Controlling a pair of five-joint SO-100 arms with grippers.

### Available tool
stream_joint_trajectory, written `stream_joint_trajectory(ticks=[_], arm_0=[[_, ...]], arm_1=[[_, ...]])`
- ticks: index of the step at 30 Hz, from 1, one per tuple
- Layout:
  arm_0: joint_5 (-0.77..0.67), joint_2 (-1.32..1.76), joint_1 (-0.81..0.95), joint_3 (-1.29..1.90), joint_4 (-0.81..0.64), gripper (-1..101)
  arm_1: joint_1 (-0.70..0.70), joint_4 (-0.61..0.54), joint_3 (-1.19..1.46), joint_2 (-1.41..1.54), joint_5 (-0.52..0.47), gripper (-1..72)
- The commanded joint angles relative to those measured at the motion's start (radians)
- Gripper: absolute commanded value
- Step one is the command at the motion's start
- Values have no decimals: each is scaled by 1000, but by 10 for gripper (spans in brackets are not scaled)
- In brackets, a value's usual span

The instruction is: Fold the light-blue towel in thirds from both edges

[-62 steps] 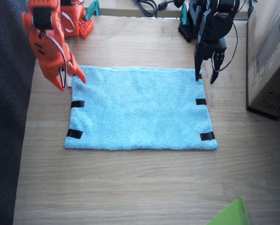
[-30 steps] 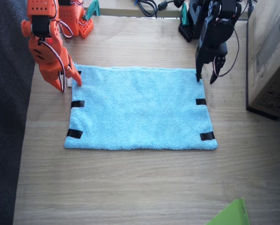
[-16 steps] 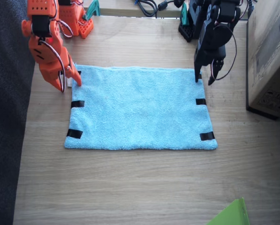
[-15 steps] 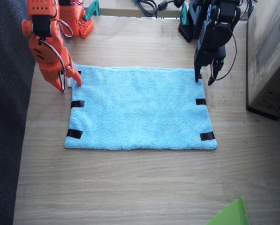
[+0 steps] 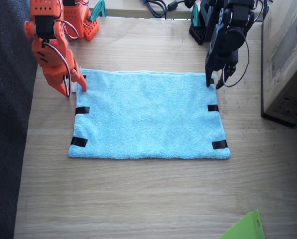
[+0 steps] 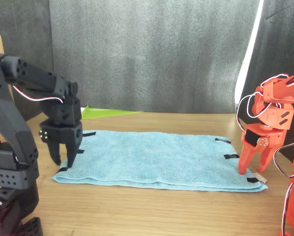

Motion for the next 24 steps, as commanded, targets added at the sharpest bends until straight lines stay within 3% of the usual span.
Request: stream_joint_trajectory(ticks=[1, 14, 22, 24], arm_0=[[12, 0, 14, -40, 20, 193], [6, -141, 44, -192, 57, 197], [12, -163, 15, -204, 57, 33], [15, -158, 9, -196, 57, -1]], arm_1=[[18, 26, 8, 25, 14, 303], [14, 26, 25, 44, -2, 299], [8, 25, 40, 58, -12, 267], [8, 26, 40, 58, -17, 208]])
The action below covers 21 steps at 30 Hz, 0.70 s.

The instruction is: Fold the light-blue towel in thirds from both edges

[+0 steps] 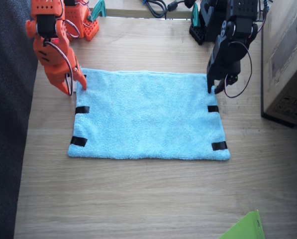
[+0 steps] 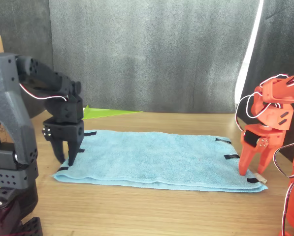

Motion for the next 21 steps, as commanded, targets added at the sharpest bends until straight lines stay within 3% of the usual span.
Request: stream_joint_trajectory(ticks=[1, 2, 3, 21], arm_0=[[18, 34, -3, -2, 14, -2], [18, 44, -6, 8, 11, -2], [18, 55, -9, 18, 9, -2], [9, 144, -6, 66, 17, -2]], arm_1=[[-5, 20, 11, 32, -3, 156], [-5, 20, 12, 32, 2, 44], [-9, 17, 14, 34, 8, 1], [69, 34, 80, 192, -29, 2]])
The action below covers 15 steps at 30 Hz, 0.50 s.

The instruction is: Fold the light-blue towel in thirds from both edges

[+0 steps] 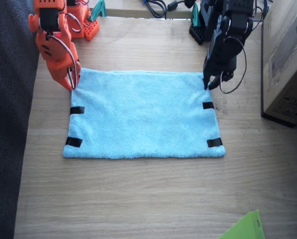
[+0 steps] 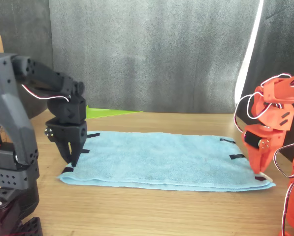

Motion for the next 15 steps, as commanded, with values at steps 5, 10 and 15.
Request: stream_joint_trajectory(ticks=[5, 10, 15], arm_0=[[12, 80, -21, -28, 49, -2], [25, 67, -54, -86, 83, -2], [40, 69, -81, -130, 120, -2]], arm_1=[[92, 86, -43, 114, 12, 2], [150, 135, -91, 132, 15, 2], [183, 160, -112, 140, 15, 2]])
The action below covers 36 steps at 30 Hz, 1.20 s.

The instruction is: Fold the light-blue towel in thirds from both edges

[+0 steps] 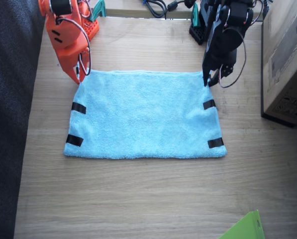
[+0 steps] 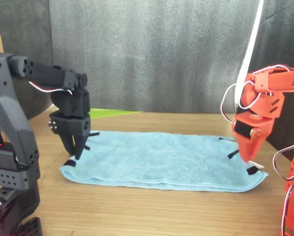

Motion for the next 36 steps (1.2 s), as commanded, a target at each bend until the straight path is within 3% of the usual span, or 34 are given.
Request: stream_joint_trajectory(ticks=[1, 12, 27, 36], arm_0=[[26, 23, -15, -52, 31, -2], [29, 18, -48, -115, 78, -2], [43, -31, -167, -256, 155, -2], [54, -78, -209, -344, 193, -2]], arm_1=[[37, 28, -31, 52, 11, 2], [48, 160, -227, 6, 31, 2], [264, 227, -426, -153, 104, 2], [356, 311, -675, -313, 130, 2]])
